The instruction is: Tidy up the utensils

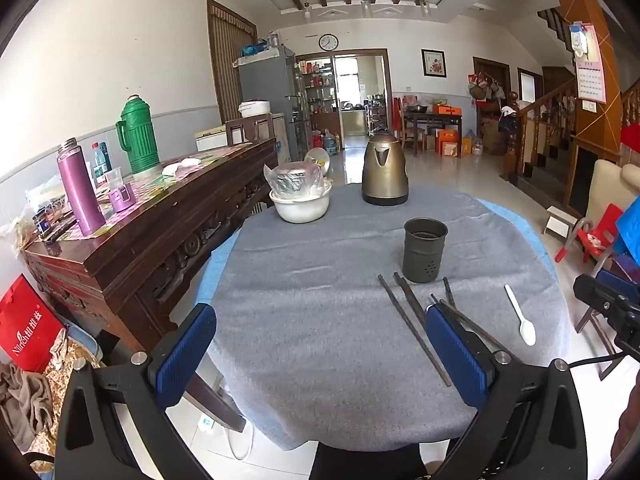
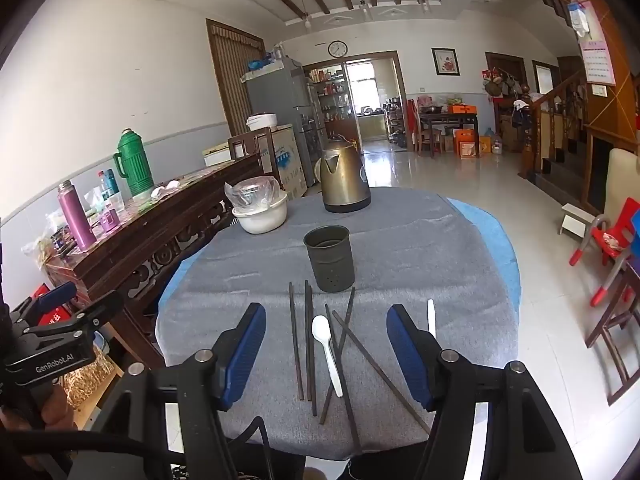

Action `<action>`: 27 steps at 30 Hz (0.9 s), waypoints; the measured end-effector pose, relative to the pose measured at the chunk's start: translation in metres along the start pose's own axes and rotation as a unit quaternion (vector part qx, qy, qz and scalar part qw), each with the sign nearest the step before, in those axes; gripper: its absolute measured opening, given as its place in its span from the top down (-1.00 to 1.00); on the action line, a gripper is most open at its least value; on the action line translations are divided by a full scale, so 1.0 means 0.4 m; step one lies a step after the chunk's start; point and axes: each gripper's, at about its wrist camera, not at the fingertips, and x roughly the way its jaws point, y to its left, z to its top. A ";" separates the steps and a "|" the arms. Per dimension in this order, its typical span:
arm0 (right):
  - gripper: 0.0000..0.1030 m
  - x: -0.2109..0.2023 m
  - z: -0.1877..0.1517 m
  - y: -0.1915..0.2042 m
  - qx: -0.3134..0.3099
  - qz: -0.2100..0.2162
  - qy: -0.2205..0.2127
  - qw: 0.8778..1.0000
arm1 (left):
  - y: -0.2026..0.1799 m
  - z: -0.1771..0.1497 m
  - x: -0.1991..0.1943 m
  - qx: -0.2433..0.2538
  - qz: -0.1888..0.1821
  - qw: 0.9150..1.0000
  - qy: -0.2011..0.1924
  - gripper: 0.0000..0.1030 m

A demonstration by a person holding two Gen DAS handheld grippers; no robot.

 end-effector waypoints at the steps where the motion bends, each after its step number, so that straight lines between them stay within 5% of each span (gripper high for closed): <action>1: -0.29 0.000 0.000 0.001 0.000 0.001 0.000 1.000 | 0.004 -0.004 0.002 0.001 0.001 1.000 0.002 -1.00; 27: -0.29 0.030 -0.029 0.056 -0.024 -0.001 0.013 1.000 | -0.021 -0.011 0.028 0.016 0.034 0.999 0.022 -1.00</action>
